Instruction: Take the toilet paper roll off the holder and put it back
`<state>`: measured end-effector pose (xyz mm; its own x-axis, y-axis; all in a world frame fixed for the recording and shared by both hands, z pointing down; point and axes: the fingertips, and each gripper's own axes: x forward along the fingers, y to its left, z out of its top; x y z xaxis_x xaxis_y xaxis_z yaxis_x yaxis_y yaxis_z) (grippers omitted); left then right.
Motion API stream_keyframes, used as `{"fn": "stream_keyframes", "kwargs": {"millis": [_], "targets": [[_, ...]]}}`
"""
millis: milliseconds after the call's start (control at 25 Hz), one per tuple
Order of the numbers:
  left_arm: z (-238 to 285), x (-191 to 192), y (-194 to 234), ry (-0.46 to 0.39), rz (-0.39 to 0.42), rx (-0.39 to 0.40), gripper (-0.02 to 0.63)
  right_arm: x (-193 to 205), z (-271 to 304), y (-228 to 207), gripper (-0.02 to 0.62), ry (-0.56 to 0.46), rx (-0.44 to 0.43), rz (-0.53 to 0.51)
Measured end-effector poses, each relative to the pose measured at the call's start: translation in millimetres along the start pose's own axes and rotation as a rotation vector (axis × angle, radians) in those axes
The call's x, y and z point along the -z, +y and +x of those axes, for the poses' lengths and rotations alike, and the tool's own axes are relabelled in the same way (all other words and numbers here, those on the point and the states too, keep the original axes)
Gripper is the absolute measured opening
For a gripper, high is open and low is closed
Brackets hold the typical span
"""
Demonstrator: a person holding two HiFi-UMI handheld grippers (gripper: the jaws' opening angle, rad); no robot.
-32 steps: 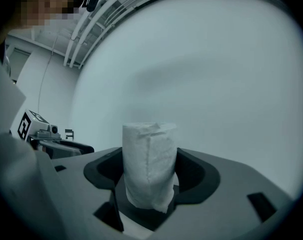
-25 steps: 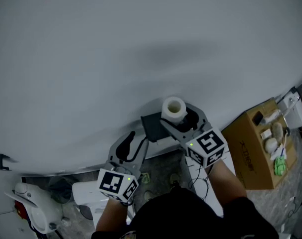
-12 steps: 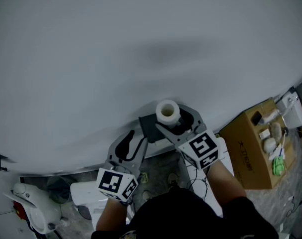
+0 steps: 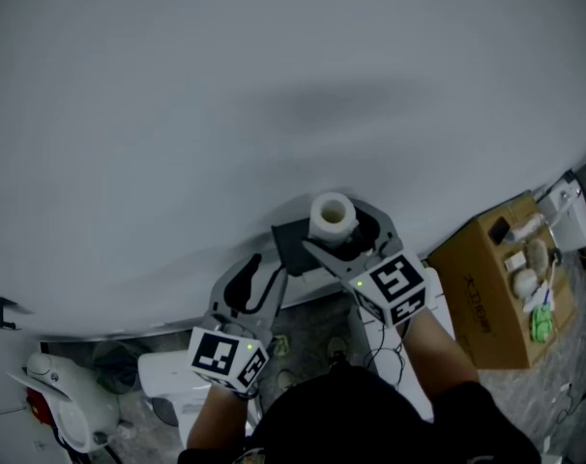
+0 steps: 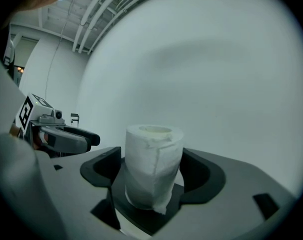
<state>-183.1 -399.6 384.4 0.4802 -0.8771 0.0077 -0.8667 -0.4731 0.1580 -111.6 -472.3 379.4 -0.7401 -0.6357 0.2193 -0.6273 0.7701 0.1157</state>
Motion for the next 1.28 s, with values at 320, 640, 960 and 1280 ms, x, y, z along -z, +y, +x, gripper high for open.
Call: {"fn": "stream_keyframes", "kwargs": {"millis": [320, 640, 960, 1280], "targets": [[-6, -3, -5, -0.01, 0.001, 0.015, 0.155, -6, -14, -16, 0.388, -0.052, 0.061, -0.008], [-14, -9, -17, -0.026, 0.002, 0.071, 0.155, -14, -42, -8, 0.387, -0.07, 0.104, 0.039], [-37, -10, -43, -0.015, 0.007, 0.164, 0.155, -19, -94, 10, 0.249, -0.109, 0.221, 0.068], [-56, 4, -71, 0.01, -0.016, 0.245, 0.155, -8, -141, 38, -0.001, -0.15, 0.276, 0.143]]}}
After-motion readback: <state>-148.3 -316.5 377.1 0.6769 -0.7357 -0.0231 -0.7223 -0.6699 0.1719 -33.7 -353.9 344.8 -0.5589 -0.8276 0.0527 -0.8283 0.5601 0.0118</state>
